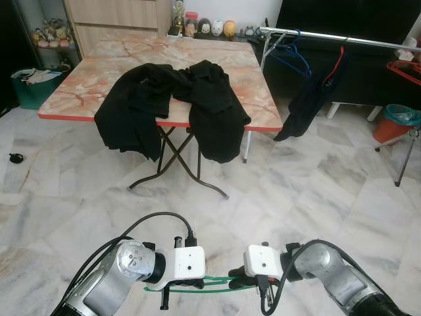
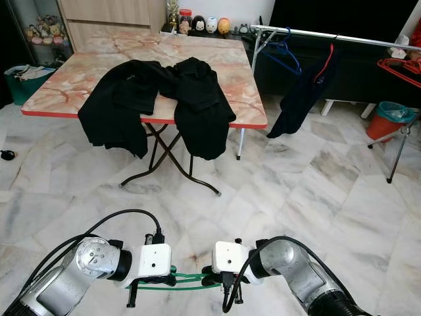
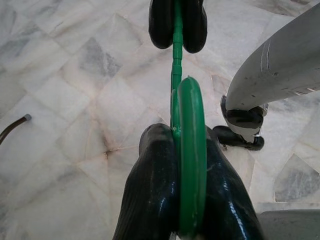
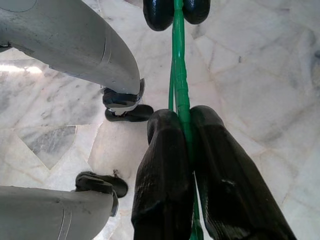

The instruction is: Hang hanger

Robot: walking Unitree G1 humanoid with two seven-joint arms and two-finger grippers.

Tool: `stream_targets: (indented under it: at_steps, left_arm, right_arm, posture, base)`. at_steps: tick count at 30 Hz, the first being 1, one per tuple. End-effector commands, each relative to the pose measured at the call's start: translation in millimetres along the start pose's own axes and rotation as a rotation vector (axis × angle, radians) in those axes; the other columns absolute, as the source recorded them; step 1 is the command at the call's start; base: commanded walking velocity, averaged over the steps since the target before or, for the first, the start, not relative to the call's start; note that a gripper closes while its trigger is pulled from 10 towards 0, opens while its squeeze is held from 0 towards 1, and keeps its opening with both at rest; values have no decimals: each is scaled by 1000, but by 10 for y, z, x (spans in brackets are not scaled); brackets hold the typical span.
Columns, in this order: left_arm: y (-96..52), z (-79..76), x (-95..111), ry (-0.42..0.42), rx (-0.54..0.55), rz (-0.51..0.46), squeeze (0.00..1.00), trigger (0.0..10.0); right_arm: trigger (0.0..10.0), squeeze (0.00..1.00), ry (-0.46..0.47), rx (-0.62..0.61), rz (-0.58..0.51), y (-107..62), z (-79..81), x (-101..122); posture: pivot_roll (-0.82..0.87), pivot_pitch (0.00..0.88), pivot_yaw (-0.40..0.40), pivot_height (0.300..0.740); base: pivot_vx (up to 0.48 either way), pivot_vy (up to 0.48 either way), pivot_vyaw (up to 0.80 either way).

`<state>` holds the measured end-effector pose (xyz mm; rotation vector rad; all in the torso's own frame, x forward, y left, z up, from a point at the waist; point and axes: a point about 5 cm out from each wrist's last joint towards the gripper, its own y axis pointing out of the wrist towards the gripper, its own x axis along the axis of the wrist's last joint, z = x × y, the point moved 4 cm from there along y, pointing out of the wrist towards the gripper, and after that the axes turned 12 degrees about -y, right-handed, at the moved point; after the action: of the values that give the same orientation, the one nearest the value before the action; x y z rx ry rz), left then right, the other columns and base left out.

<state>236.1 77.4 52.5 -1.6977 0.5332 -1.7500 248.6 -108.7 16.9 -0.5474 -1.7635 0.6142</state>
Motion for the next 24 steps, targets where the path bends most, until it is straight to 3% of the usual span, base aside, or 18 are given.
stream_targets:
  at_steps: [1,14,15,16,17,24]
  left_arm:
    - [-26,15,134,33,7,-37,0,10000]
    - [-22,-7,158,23,1,-57,0,10000]
    - [-23,-12,155,19,-5,-57,263,10000]
    - [-23,-14,154,15,-7,-57,757,10000]
    - [-23,-18,153,0,-10,-62,1000,10000]
    - [-33,-29,171,3,-17,-72,1000,10000]
  right_arm:
    - [0,0,3,4,14,-8,11,-37]
    - [0,0,5,9,12,7,27,-45]
    - [0,0,5,9,12,8,26,-45]
    - [0,0,6,8,12,8,25,-45]
    - [0,0,6,7,13,10,24,-47]
    - [0,0,6,8,12,17,22,-46]
  posture:
    - [148,0,-93,740]
    - [151,0,-94,740]
    - [151,0,-93,740]
    - [151,0,-93,740]
    - [151,0,-93,740]
    - [153,0,-93,740]
  base:
    - [0,0,0]
    - [0,0,0]
    - [0,0,0]
    - [0,0,0]
    - [0,0,0]
    - [0,0,0]
